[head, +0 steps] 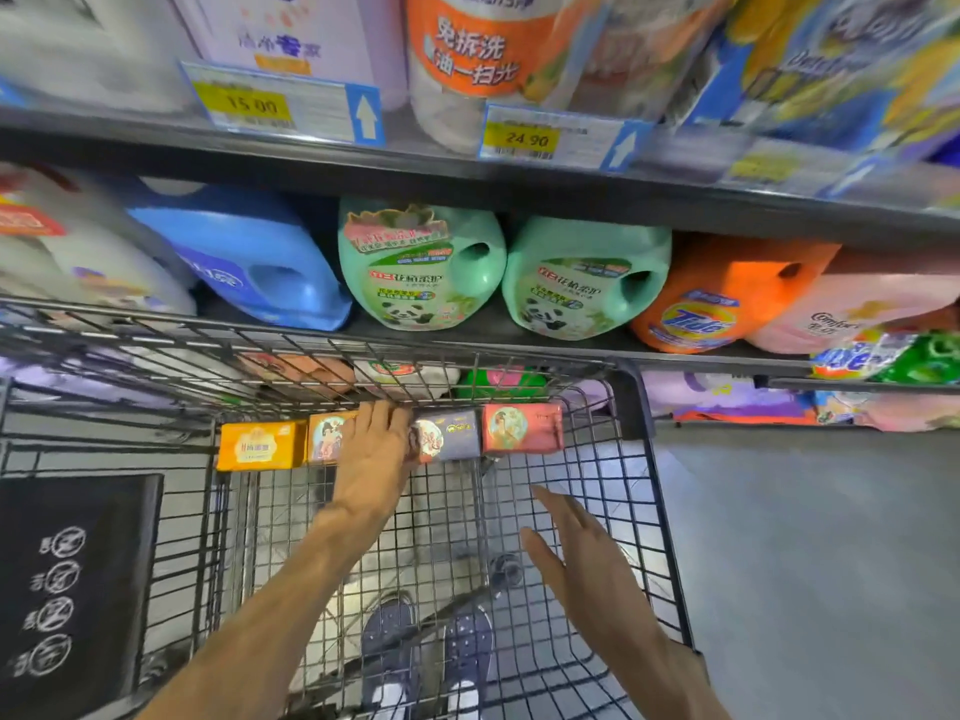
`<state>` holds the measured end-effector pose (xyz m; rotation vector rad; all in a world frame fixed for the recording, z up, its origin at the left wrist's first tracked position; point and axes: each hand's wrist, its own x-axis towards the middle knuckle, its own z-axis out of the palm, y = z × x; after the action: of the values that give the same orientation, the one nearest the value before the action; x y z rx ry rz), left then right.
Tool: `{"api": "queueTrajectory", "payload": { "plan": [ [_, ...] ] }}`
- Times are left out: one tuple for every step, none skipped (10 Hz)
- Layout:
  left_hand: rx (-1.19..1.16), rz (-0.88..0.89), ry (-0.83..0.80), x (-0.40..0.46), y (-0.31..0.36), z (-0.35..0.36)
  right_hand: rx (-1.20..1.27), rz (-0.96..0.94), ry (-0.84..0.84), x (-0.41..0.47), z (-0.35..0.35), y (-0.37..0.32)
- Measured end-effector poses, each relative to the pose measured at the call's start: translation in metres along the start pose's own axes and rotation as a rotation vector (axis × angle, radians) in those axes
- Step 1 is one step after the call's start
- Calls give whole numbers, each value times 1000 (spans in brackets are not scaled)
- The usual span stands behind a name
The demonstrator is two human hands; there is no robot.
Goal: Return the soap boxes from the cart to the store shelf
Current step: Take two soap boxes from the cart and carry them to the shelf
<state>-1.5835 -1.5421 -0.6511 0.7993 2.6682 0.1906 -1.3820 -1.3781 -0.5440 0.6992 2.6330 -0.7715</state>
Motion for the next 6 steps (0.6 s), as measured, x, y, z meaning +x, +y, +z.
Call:
{"api": "queueTrajectory", "payload": {
  "plan": [
    [-42, -7, 5, -6, 0, 4, -33, 5, 29, 12, -4, -6],
    [-154, -37, 15, -8, 1, 4, -54, 37, 79, 30, -6, -11],
    [-330, -46, -19, -10, 2, 2, -94, 122, 92, 55, -5, -11],
    [-475, -51, -34, -16, -3, 6, -81, 215, 121, 78, -4, -12],
    [-494, -4, 2, -27, -11, 6, -45, 263, 126, 98, 2, -9],
    [-569, -28, -21, -43, -24, 1, -50, 311, 110, 110, 10, -7]
  ]
}}
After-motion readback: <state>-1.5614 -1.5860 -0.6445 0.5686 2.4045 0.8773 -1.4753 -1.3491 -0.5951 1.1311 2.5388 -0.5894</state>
